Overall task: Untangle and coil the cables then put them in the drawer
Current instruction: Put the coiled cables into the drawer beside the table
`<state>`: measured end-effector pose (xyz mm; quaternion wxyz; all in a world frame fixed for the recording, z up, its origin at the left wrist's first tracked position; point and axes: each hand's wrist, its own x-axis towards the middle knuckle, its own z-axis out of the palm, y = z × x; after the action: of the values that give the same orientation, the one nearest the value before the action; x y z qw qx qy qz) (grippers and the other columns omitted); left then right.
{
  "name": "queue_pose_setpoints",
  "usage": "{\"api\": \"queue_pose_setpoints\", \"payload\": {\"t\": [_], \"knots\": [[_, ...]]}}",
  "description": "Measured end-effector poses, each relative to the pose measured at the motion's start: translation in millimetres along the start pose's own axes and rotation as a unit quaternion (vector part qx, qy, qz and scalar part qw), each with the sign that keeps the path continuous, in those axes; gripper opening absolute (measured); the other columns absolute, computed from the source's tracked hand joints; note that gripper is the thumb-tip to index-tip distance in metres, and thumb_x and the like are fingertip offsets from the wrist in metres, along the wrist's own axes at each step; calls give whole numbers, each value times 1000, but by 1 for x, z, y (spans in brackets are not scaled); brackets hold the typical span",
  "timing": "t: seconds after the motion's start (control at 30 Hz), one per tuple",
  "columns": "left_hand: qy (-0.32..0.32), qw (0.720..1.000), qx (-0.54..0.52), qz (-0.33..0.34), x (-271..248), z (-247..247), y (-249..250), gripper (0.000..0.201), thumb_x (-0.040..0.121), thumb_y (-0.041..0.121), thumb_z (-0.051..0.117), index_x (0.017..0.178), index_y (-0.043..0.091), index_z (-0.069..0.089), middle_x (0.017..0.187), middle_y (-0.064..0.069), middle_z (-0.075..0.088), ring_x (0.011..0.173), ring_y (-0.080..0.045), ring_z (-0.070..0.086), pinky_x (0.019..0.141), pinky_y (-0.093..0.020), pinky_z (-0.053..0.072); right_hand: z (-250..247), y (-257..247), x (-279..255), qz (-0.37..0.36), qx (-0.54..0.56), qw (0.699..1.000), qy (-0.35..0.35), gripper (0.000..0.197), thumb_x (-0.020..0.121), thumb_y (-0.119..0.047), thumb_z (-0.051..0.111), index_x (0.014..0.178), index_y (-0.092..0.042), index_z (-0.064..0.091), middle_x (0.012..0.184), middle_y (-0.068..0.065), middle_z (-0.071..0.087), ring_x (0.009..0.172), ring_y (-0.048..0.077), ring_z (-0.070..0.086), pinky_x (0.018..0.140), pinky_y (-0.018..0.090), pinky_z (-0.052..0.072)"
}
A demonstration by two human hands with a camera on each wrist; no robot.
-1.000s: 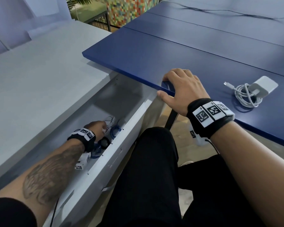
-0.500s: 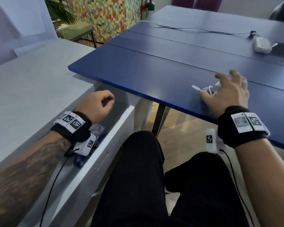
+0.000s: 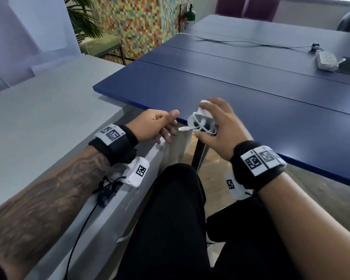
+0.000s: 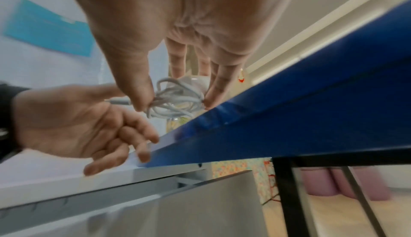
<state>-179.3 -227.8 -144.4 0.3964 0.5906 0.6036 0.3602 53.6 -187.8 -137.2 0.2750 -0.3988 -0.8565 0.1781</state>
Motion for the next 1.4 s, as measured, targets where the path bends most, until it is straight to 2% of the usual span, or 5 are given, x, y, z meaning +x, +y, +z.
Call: {"api": "queue_pose_setpoints", "payload": {"t": [0.33,0.67,0.83,1.17,1.4], "knots": [[37,990,-138,-19,-9,-32,-29,46,79,28,70,115,2,61,96,-16,68,75,-24,62,61,-29,50,45,-50,34,-114,-38,989,-86,90,83,-31,73,155,-26,20,164,-4,13,128,25,51,91,34,49],[134,977,-102,-131,-15,-53,-143,36,83,-10,64,111,11,60,93,1,68,76,-3,66,68,-11,48,51,-15,62,-73,-209,969,-109,65,85,-67,51,135,-27,46,144,-4,45,132,25,40,109,43,34],[104,968,2,-229,11,-39,-197,36,80,9,76,114,14,64,106,-4,68,99,-22,64,85,-25,45,56,-14,63,-77,-217,969,-96,67,84,-75,40,132,-29,48,140,-7,47,129,23,41,108,43,33],[-30,933,225,-279,53,4,-246,22,87,12,62,107,12,72,91,-3,70,73,-14,59,61,-18,41,61,-14,62,-80,-240,964,-79,64,83,-76,40,127,-29,48,134,-9,47,124,20,43,105,40,35],[51,923,261,-280,44,-10,-259,38,87,32,59,125,29,59,128,-3,65,111,-24,62,90,-26,44,59,-16,63,-81,-239,964,-79,64,84,-75,38,127,-29,47,134,-8,48,123,20,43,106,41,37]]}}
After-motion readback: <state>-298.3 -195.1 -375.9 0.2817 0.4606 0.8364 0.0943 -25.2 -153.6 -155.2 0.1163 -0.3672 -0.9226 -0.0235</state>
